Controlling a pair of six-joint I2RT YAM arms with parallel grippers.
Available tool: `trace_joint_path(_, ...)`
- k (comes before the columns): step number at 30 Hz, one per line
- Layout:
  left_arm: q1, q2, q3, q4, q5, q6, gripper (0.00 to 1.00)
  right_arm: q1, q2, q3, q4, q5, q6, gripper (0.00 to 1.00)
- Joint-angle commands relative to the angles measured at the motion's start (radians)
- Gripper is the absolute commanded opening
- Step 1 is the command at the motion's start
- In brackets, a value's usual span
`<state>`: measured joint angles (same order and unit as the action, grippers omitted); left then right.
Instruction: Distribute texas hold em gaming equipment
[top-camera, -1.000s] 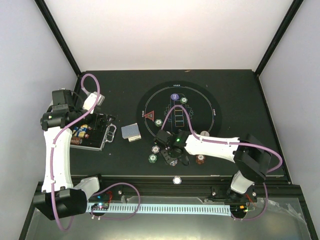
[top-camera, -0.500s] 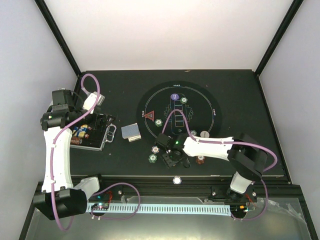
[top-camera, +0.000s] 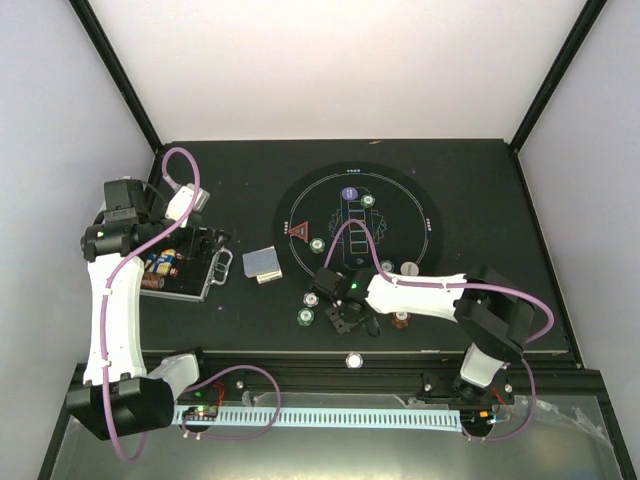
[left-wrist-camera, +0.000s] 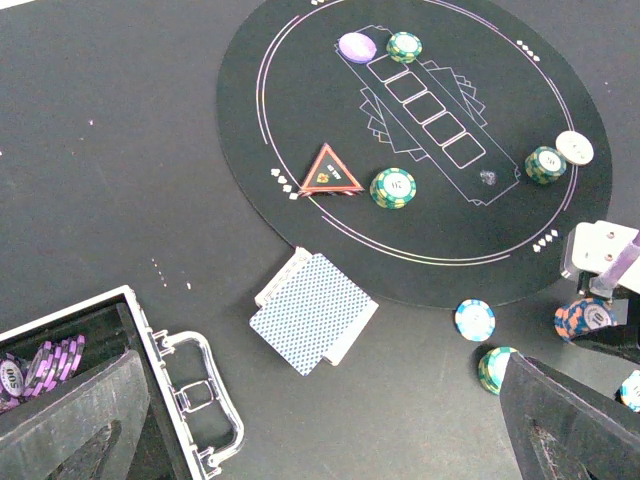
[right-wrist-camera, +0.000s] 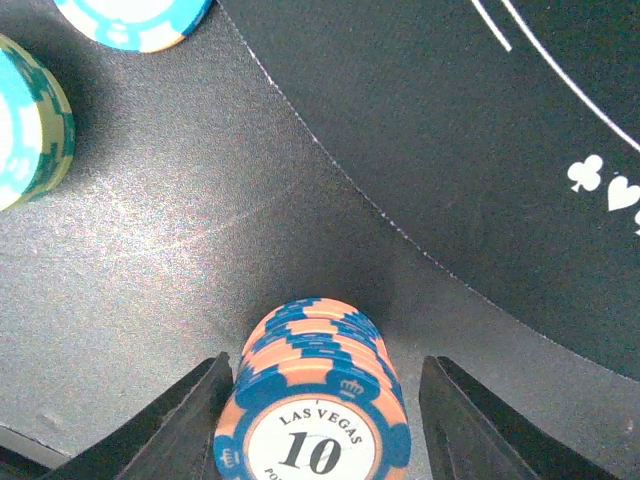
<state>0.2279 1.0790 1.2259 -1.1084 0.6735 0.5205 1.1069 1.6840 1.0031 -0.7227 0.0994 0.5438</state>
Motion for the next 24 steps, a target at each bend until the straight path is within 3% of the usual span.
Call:
trace_joint_path(1, 0.007, -0.010, 0.006, -0.004, 0.011, 0.002, 0.99, 0.008, -0.019, 0.026, -0.009, 0.023, 0.002, 0.53)
trace_joint_path(8, 0.008, -0.008, 0.001, -0.003, 0.013, 0.002, 0.99, 0.008, -0.027, 0.030, -0.013, 0.023, 0.001, 0.53)
trace_joint_path(20, 0.007, -0.010, -0.006, -0.007, 0.016, 0.005, 0.99, 0.009, -0.049, 0.049, -0.039, 0.038, 0.000, 0.33)
trace_joint_path(24, 0.007, -0.010, -0.007, -0.007, 0.019, 0.007, 0.99, 0.010, -0.051, 0.051, -0.044, 0.036, 0.001, 0.31)
